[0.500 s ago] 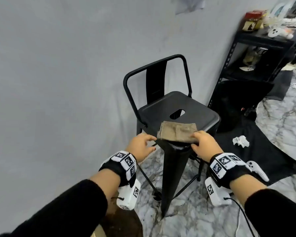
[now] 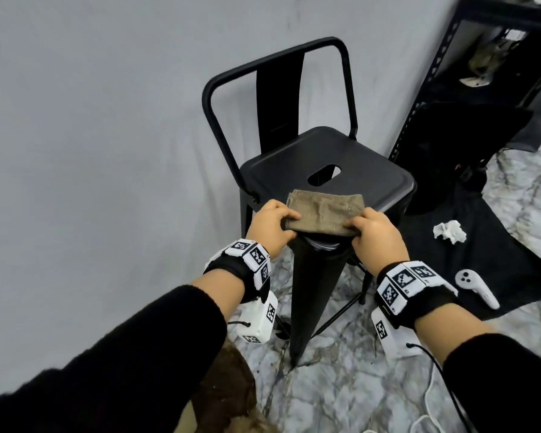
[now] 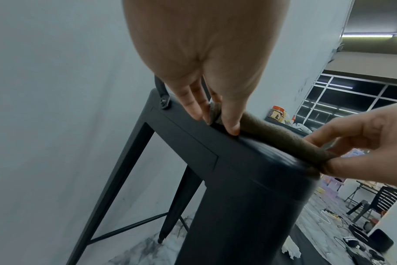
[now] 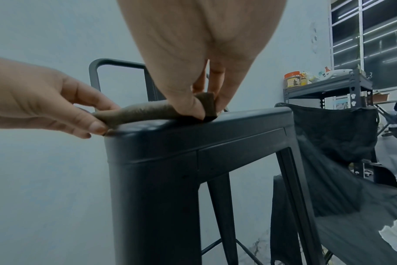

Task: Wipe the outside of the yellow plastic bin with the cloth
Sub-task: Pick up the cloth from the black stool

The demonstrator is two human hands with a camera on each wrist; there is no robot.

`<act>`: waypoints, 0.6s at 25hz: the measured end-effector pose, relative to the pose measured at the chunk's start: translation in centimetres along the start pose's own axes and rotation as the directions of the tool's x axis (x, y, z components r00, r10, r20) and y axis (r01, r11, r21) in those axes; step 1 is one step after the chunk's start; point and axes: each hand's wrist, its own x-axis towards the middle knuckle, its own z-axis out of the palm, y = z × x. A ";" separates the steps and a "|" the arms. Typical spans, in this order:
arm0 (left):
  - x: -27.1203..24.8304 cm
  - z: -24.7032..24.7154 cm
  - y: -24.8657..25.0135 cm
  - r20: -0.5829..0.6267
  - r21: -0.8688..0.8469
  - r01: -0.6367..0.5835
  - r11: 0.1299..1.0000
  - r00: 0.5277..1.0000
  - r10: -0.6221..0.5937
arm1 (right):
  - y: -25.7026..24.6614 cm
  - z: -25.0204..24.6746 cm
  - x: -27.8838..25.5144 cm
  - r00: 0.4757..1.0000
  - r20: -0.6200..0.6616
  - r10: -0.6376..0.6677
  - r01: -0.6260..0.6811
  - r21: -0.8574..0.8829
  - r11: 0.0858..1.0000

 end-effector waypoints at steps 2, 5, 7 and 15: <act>0.0 0.1 -0.2 -0.024 -0.006 -0.021 1.000 0.999 0.021 | -0.1 0.1 0.1 0.999 -0.030 0.011 -0.011 0.010 1.000; -0.1 0.1 -0.3 -0.043 -0.036 -0.041 0.999 0.998 0.039 | -0.1 0.1 0.1 0.998 -0.056 0.008 -0.006 0.042 0.999; -0.4 0.0 -0.5 -0.051 -0.060 -0.039 0.997 0.998 0.036 | -0.1 0.0 -0.1 0.997 -0.078 0.002 0.003 0.066 0.998; -3.9 -4.5 -3.1 -0.070 -0.044 0.065 0.997 0.995 -0.068 | -4.3 0.9 -1.2 0.991 0.025 -0.129 0.127 0.079 0.989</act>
